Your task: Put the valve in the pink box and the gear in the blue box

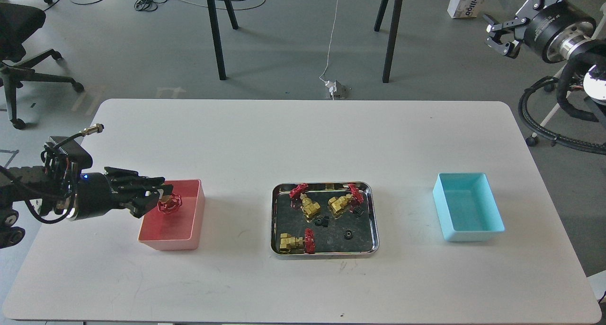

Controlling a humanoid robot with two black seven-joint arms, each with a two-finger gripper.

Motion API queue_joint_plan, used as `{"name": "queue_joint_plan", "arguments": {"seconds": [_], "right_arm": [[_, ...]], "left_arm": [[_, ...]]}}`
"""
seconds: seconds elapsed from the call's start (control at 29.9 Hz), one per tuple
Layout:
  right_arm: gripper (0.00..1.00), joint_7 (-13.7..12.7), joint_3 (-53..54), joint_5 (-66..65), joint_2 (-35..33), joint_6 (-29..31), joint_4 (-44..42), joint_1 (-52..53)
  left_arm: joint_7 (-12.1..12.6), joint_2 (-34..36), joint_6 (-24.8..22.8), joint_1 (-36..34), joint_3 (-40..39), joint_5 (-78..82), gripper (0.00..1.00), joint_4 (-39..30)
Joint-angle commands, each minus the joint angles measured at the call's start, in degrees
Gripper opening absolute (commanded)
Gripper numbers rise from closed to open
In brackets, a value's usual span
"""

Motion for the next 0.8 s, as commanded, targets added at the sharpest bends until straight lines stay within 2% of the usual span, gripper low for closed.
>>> {"name": "queue_joint_plan", "arguments": {"seconds": [0.0,0.23,0.43,0.6,0.77], "right_arm": [[1.0,0.1,0.1,0.0,-0.5,0.0,0.1,-0.6],[1.0,0.0,0.1,1.7,-1.2,0.0,0.3,-1.4],[1.0,0.1,0.1,2.2,-1.7,0.1,0.3,-1.4],[1.0,0.3,0.0,2.1,-1.7,0.2,0.4,-1.4],[1.0,0.2,-1.9,-0.4,-1.9,3.0,2.0,-0.7]], "left_arm": [[0.0,-1.7,0.0,0.9,0.0,-0.1,0.17,0.8],[0.0,-4.3,0.0,3.2,0.0,-0.6,0.28,2.1],[0.0,-4.4,0.1,3.8,-0.7,-0.9,0.48,2.1],[0.0,-3.9,-0.2,3.9,-5.4,-0.7,0.63,2.0],[0.0,-1.5,-2.4,3.6,-14.4,-1.0,0.67,0.1]]}}
